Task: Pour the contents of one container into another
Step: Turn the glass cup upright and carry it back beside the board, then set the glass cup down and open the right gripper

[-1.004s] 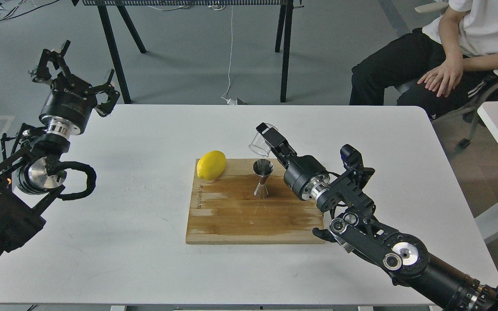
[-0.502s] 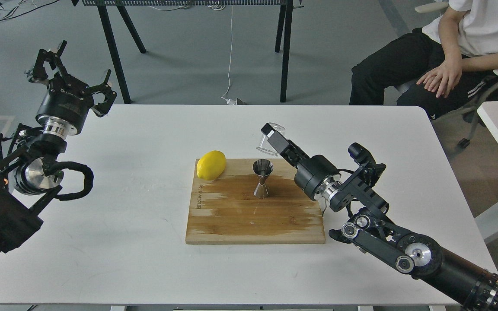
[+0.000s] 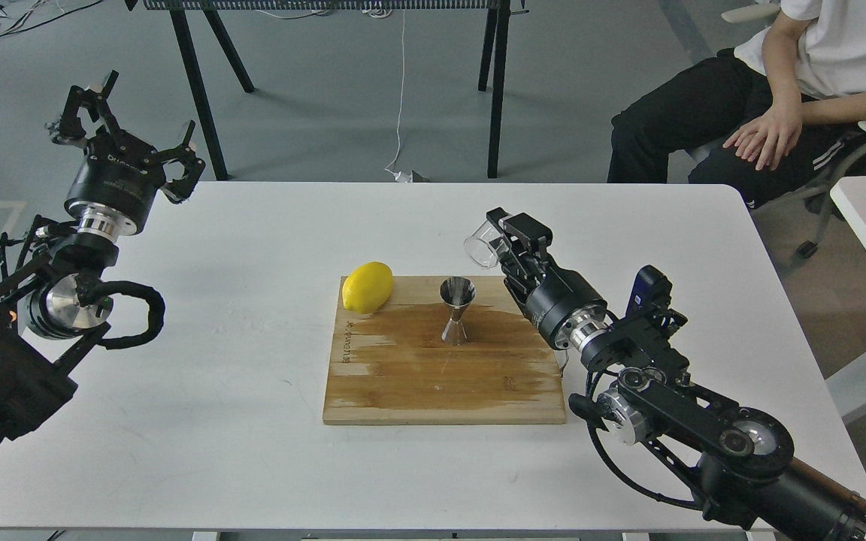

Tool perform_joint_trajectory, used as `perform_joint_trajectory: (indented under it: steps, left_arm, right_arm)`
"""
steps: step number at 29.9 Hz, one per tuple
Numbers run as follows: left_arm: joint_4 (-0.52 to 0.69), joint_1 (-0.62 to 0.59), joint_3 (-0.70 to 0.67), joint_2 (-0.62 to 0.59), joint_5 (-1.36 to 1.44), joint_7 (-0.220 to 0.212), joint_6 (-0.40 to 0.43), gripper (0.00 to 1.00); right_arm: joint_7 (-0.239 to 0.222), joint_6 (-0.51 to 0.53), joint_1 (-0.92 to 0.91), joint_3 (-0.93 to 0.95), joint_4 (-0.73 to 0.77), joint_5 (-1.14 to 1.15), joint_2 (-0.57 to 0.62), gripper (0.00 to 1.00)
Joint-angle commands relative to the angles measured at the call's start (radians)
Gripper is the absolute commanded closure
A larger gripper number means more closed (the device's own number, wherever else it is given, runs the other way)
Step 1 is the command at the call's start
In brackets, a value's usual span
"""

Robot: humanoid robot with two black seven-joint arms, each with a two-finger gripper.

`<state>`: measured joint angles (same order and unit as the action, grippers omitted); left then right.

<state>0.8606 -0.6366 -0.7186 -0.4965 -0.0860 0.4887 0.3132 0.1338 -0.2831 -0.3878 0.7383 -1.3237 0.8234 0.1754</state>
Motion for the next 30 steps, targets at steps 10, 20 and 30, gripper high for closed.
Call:
perform_joint_trajectory:
  steps: [10, 20, 30]
  left_arm:
    - [0.001, -0.003, 0.001, -0.007, -0.001, 0.0, 0.003, 0.0]
    - [0.005, 0.006, 0.013, -0.007, -0.001, 0.0, 0.01, 0.0]
    - [0.005, 0.006, 0.013, -0.005, -0.001, 0.0, 0.014, 0.0]
  right_arm:
    - [-0.016, 0.056, 0.125, 0.187, 0.05, -0.565, 0.03, 0.67]
    - [-0.203, 0.34, 0.121, 0.374, 0.378, -0.903, 0.036, 0.67]
    - [-0.235, 0.47, 0.121, 0.417, 0.537, -1.087, -0.025, 0.64]
